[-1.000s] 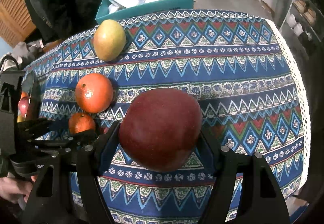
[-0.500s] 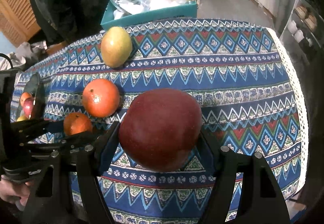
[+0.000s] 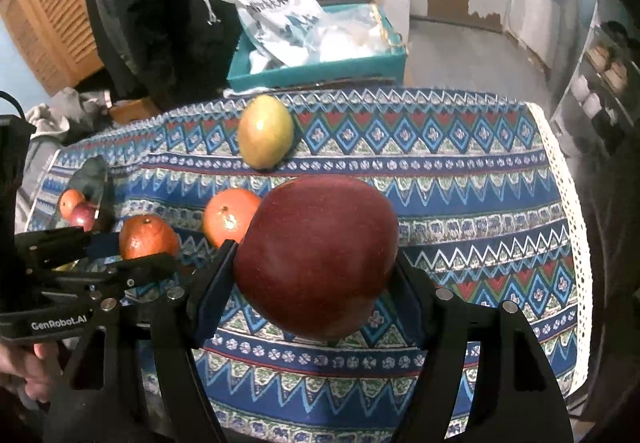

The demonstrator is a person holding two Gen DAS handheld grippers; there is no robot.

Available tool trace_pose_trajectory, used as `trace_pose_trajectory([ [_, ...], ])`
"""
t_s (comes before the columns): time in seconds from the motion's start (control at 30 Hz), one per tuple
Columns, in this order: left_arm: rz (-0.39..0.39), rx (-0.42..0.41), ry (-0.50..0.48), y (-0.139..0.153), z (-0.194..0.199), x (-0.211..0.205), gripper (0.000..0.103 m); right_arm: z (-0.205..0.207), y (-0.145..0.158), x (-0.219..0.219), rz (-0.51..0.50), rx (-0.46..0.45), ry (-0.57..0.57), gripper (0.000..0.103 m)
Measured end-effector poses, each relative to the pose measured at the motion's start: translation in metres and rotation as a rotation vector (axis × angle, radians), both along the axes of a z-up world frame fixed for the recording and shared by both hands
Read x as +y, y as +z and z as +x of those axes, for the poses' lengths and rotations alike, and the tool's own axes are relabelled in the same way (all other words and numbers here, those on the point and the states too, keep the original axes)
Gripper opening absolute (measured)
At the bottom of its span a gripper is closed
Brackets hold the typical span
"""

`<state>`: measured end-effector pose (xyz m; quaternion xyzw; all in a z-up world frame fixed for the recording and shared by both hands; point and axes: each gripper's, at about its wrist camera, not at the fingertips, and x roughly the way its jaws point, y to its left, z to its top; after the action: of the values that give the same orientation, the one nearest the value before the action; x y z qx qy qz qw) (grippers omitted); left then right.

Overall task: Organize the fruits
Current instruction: 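Lift the orange with left gripper while right gripper lifts the red apple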

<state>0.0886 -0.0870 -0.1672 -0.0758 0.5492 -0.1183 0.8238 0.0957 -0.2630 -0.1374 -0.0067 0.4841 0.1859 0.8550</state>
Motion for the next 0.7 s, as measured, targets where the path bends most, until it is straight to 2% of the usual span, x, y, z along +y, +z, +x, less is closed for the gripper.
trace_pose_trajectory([
  [0.47,0.025,-0.147,-0.009,0.056,-0.016,0.011,0.048,-0.009,0.043,0.010,0.055,-0.092,0.031,0.072],
  [0.7,0.004,-0.182,0.002,0.074,-0.021,0.020,0.048,-0.015,0.059,0.022,0.067,-0.128,0.059,0.072],
])
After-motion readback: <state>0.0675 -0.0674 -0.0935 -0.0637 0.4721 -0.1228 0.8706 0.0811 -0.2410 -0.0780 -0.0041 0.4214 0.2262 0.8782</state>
